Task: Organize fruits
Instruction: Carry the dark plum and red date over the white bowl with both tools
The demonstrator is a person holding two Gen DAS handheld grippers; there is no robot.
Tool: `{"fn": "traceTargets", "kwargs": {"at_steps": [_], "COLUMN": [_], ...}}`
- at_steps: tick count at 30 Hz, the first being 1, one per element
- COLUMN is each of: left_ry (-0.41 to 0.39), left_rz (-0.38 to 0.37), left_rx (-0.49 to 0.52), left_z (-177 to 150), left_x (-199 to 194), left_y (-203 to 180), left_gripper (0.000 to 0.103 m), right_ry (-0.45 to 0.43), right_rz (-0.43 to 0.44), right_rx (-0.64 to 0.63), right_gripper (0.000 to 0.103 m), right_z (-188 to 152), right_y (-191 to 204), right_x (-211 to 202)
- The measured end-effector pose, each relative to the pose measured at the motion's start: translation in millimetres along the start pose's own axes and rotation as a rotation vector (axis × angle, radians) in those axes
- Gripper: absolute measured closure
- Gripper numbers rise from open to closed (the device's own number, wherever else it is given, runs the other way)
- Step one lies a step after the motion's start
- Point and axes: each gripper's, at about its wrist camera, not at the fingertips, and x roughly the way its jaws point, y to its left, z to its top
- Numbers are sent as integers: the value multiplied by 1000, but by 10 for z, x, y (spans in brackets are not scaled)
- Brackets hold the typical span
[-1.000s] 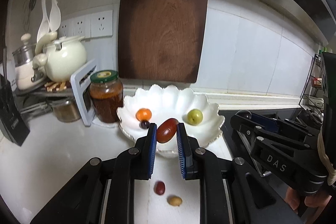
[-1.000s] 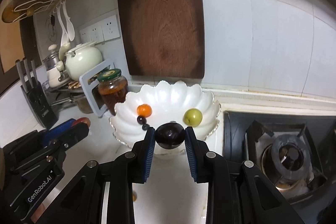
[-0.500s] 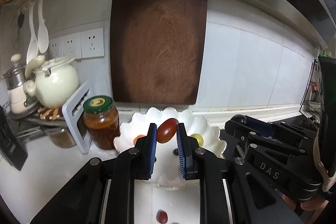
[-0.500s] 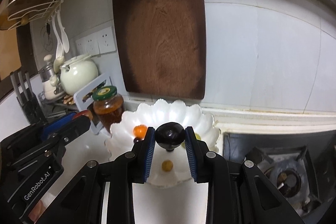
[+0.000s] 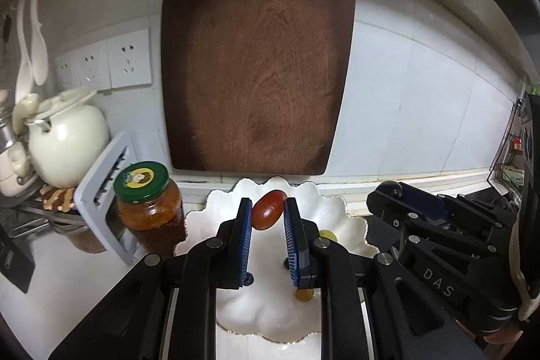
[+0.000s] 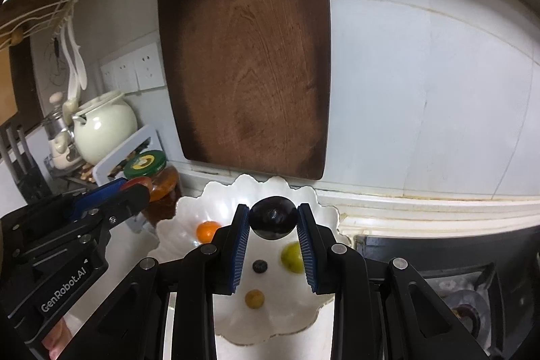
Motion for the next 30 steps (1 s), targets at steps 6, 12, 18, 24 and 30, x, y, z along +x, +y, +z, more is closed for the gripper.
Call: {"fn": "traceTargets", "kwargs": {"at_steps": [6, 12, 18, 24, 30], "left_ry": [70, 157, 247, 324, 378], "left_rz": [1, -22, -19, -11, -2], "left_rx": [16, 9, -3, -14, -19], "left_z": [123, 189, 212, 166, 112], "left_x": [338, 711, 1052, 1356, 1579], "left_y": [37, 80, 116, 144, 154], "left_gripper": [83, 83, 83, 83, 83], "right_ry": [66, 137, 197, 260, 306], "right_rz": [12, 20, 21, 7, 2], "right_rx": [7, 26, 33, 30, 37], "right_gripper": [73, 73, 73, 73, 73], "right_z": [115, 141, 179, 176, 104], "right_y": [-67, -129, -166, -218, -251], "right_x": [326, 628, 889, 1119, 1303]}}
